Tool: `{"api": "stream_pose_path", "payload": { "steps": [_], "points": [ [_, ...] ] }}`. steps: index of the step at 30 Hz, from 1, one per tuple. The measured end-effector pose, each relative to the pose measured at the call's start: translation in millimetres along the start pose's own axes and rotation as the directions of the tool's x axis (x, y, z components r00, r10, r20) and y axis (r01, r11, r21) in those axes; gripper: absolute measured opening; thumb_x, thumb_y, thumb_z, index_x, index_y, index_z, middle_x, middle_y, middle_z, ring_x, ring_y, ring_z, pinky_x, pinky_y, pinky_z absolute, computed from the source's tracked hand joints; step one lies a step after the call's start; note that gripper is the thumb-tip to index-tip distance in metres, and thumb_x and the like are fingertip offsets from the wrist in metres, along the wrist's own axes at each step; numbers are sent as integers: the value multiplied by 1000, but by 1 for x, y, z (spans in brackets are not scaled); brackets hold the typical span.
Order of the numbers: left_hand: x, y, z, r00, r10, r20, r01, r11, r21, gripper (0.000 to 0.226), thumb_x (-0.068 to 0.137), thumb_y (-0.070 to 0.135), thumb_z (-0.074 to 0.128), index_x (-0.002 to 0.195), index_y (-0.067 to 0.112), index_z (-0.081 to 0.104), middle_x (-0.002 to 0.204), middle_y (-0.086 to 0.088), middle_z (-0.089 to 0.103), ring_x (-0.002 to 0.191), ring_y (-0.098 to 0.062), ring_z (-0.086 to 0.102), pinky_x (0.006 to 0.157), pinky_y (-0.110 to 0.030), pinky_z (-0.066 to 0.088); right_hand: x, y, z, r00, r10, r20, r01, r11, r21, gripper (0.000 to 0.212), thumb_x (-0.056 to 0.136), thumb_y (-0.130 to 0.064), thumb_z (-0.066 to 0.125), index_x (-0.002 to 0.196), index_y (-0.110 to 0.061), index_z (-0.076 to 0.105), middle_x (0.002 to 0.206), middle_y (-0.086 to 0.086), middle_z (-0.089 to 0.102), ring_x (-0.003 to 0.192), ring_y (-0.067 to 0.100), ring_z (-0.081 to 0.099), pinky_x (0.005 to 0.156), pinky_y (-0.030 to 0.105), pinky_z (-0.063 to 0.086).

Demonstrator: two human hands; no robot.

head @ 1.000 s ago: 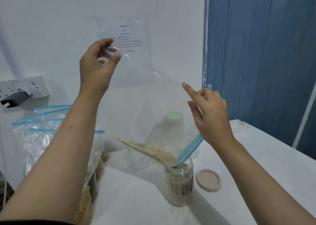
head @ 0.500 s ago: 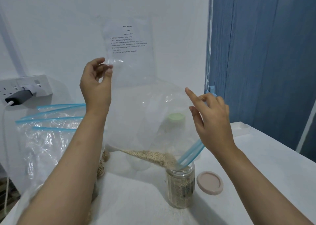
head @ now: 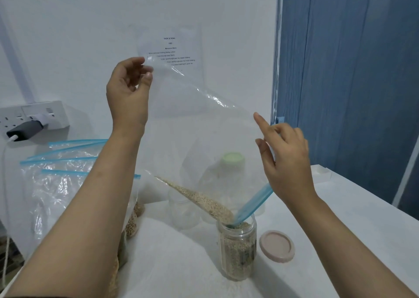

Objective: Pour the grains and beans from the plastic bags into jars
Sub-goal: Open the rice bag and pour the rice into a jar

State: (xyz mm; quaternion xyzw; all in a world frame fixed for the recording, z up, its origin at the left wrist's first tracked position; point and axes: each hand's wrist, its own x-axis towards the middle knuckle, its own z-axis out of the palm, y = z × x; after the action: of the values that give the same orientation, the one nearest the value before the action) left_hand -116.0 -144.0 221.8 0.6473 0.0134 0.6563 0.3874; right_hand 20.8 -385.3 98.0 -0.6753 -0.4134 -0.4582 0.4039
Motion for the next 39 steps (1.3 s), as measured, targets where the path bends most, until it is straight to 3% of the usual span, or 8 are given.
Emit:
{"api": "stream_pose_path", "payload": {
  "steps": [24, 35, 39],
  "points": [
    [-1, 4, 2, 999, 27, 19, -28, 999, 29, 25, 91, 3, 62, 112, 15, 64, 100, 0, 68, 98, -9, 65, 95, -25, 51, 0, 5, -4, 999, 48, 14, -49, 994, 102, 51, 99, -13, 58, 148, -22, 46, 97, 1, 57, 90, 16, 45, 78, 45, 46],
    [-7, 2, 1, 999, 34, 14, -35, 993, 112, 20, 94, 14, 62, 112, 24, 63, 104, 2, 68, 98, -6, 64, 91, -21, 50, 0, 5, -4, 999, 44, -23, -41, 994, 98, 46, 99, -16, 54, 145, -17, 51, 94, -1, 55, 87, 14, 41, 76, 43, 44],
    [-21, -13, -5, 996, -58, -63, 69, 979, 194, 18, 96, 24, 59, 112, 29, 61, 108, 3, 69, 96, -2, 62, 87, -14, 47, -3, 4, -3, 998, 33, -47, -29, 996, 84, 46, 99, -15, 55, 144, -16, 51, 94, 0, 55, 87, 11, 37, 77, 38, 40]
  ]
}}
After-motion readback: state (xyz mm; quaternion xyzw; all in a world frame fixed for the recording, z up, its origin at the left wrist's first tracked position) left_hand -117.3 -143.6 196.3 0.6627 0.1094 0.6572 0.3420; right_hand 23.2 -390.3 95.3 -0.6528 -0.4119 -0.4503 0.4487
